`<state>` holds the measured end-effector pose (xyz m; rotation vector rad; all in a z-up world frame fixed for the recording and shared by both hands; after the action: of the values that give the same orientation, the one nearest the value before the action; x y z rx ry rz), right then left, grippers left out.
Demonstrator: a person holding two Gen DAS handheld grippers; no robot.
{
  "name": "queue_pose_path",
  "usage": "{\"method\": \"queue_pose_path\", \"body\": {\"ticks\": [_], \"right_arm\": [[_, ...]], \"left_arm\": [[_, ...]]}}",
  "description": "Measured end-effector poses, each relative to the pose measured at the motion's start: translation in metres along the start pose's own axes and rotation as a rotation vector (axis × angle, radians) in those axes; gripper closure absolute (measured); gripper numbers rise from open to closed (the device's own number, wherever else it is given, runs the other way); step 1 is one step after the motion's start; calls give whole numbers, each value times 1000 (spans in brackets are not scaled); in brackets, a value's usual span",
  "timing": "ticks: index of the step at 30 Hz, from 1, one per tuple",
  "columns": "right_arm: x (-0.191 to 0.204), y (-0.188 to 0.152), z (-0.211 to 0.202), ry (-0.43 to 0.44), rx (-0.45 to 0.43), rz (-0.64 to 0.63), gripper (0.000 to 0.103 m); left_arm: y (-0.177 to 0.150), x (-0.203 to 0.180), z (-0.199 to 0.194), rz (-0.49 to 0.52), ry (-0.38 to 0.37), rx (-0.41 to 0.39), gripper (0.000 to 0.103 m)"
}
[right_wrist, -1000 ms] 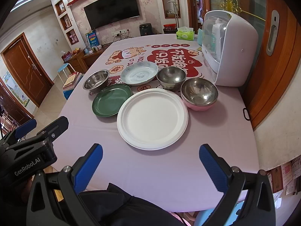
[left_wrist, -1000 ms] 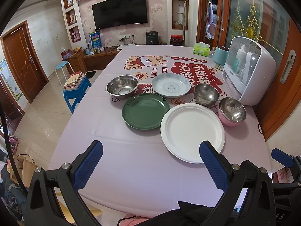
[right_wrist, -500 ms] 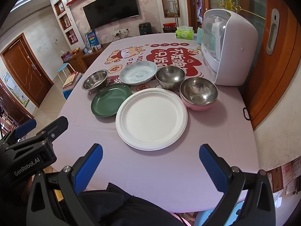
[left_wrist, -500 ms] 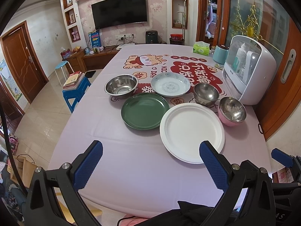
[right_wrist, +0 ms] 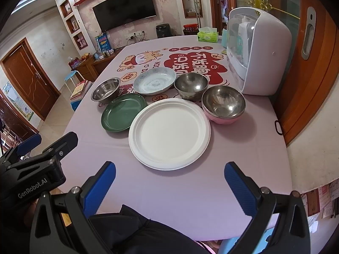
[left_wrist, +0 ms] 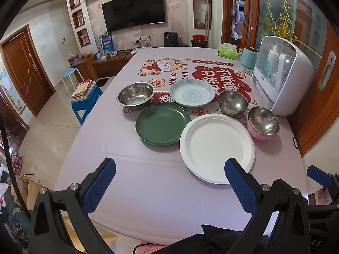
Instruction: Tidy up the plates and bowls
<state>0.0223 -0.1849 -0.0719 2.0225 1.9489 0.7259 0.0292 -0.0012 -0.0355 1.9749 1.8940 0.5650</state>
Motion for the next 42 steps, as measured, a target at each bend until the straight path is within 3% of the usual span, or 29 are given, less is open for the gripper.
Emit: {"method": "queue_pose_path", "body": {"ticks": [9, 18, 30, 42], "right_arm": [[-12, 0, 3, 6, 13, 12, 0], [-26, 16, 28, 25, 70, 52, 0], [-57, 35, 69, 67, 214, 152, 0], [-88, 56, 133, 108, 380, 257, 1]], "left_arm": [[0, 0, 1, 2, 2, 6, 1], [8, -6, 36, -4, -8, 71, 1], [27, -13, 93, -78, -35, 270, 1], [32, -17, 180, -178, -49, 509, 1]]}}
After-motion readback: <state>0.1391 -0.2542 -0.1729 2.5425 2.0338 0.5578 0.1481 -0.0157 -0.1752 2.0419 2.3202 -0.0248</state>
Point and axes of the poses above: each gripper's, at about its wrist camera, not at the fingertips, and z roughly the way its jaws point, x to its left, y to its top, the point moved 4 cm from there along z, roughly the way its jaws point, and after that the axes turned 10 degrees about x, right-handed, at the moved point
